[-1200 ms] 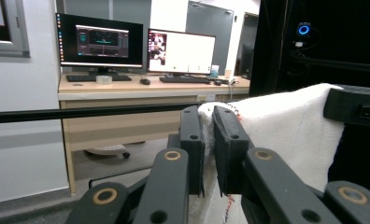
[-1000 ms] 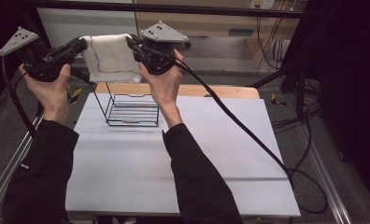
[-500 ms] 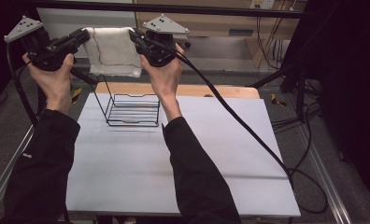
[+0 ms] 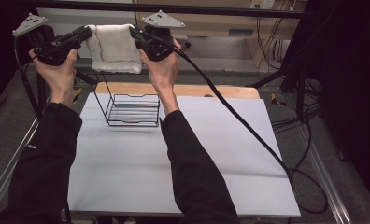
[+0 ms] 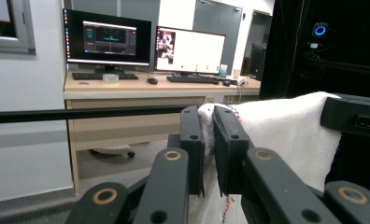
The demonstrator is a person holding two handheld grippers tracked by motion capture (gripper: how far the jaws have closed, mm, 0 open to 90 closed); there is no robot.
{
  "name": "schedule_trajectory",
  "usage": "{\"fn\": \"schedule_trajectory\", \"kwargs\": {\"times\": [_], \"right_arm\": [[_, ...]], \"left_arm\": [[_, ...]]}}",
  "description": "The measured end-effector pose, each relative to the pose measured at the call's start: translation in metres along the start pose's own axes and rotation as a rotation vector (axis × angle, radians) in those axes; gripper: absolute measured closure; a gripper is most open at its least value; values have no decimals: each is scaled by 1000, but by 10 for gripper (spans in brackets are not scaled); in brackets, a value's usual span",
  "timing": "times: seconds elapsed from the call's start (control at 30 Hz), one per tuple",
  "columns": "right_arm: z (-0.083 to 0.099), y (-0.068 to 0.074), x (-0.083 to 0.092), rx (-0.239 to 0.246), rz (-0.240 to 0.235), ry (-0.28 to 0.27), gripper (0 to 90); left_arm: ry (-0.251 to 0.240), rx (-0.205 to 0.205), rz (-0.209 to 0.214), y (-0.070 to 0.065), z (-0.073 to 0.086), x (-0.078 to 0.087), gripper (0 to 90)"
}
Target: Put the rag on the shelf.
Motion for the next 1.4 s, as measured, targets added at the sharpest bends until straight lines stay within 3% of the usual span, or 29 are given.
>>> {"fn": "schedule_trajectory", "kwargs": {"times": [0.4, 0.67, 1.4], "right_arm": [[9, -9, -18, -9, -2, 32, 837], [16, -5, -22, 9, -1, 63, 837], [56, 0, -21, 3, -1, 148, 836]], "left_arm": [[26, 4, -2, 12, 10, -14, 826], [42, 16, 4, 17, 25, -13, 826], [114, -2, 12, 14, 61, -16, 826]]}}
Point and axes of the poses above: each handheld gripper's, and its own axes: x roughly backward along the jaws, z roughly out of its underside, y roughly to its left, the point moved 5 cm from there along -x, roughly forward along the jaws, and after that the axes turned 8 degrees about y, right-handed, at the moved point
